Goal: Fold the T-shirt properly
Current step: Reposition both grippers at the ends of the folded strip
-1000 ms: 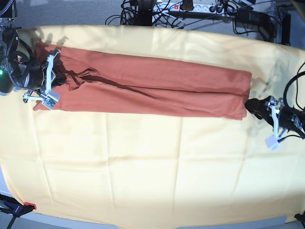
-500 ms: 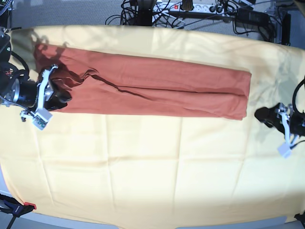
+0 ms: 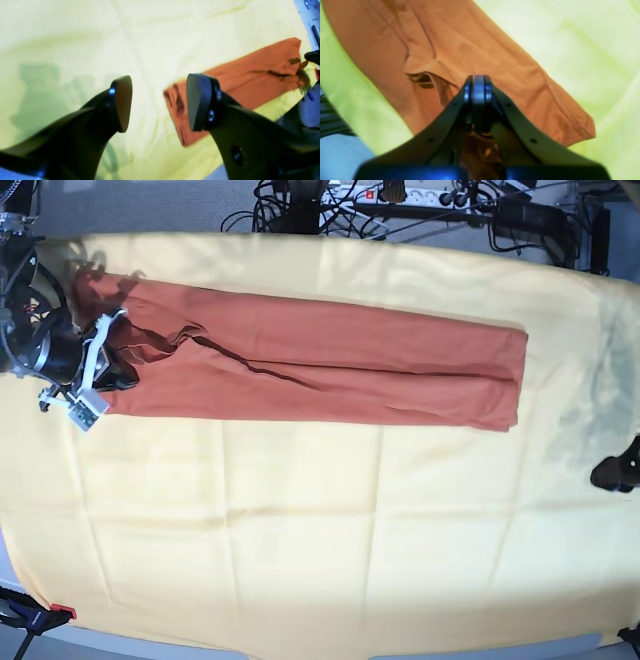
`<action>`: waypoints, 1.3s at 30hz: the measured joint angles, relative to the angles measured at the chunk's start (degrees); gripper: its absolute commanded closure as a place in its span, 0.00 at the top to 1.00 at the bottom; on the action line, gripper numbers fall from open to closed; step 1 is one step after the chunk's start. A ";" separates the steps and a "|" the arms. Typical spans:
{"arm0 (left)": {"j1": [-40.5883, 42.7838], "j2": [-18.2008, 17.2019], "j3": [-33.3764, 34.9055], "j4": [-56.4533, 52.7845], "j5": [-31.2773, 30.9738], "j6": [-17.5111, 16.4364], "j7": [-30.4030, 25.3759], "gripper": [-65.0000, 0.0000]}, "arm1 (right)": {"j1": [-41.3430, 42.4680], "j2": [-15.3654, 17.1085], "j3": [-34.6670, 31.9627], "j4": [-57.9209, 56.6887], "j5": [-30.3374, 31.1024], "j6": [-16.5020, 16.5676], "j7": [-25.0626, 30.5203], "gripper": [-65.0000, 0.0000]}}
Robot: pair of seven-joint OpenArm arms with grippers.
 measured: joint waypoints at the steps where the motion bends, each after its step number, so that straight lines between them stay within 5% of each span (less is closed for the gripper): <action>1: 1.49 0.13 -0.35 -0.07 0.00 0.00 0.15 0.55 | -0.48 -0.68 0.00 0.00 -2.14 -1.33 0.94 0.00; 5: 6.88 1.05 -3.39 0.04 0.31 -0.44 -0.52 0.55 | -1.42 -2.89 0.02 -0.02 -8.79 -5.51 3.80 0.00; 13: 17.31 3.30 -9.84 -0.13 0.37 -1.75 -1.95 0.55 | -4.90 -8.37 0.00 -2.05 -17.55 -6.25 8.20 0.00; 25: 22.47 11.78 -9.88 -0.07 0.44 -3.04 -2.64 0.55 | -4.61 -8.66 0.17 -6.78 -17.07 -6.43 8.90 0.00; 32: 22.16 14.95 -10.14 0.02 8.59 -3.28 -10.01 0.55 | -4.66 -8.66 0.17 -6.78 -14.95 -5.57 8.24 0.00; 39: 22.08 17.97 -10.19 0.04 1.31 -3.28 -2.43 0.55 | -4.61 -8.66 0.17 -6.78 -14.93 -5.40 8.26 0.00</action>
